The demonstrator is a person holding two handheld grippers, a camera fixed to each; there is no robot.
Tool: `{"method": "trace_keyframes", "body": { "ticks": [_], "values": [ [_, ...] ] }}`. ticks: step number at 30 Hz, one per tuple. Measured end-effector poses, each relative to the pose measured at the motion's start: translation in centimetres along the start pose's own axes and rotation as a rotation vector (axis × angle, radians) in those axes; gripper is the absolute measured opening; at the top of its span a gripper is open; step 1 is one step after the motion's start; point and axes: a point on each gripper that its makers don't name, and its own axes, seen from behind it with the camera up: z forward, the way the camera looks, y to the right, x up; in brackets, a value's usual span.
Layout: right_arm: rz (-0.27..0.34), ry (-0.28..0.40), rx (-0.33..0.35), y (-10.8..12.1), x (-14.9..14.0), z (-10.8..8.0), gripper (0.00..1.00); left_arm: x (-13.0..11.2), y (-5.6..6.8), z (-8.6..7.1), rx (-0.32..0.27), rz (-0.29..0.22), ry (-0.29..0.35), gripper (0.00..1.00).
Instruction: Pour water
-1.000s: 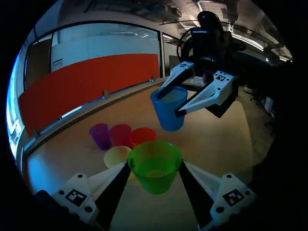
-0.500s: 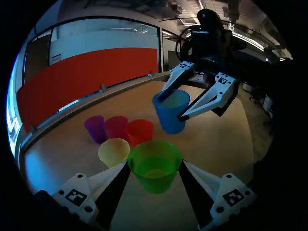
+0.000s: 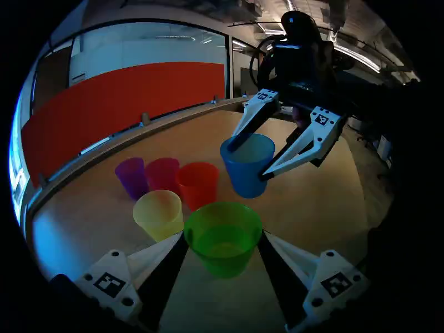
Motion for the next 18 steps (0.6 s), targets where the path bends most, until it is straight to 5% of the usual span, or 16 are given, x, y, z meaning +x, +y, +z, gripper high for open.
{"method": "trace_keyframes", "body": {
  "ticks": [18],
  "values": [
    [-0.003, -0.039, 0.029, -0.6, -2.5, 1.3, 0.92, -1.0, -0.4, 1.4, 0.002, -0.007, -0.008, 0.86]
  ]
}}
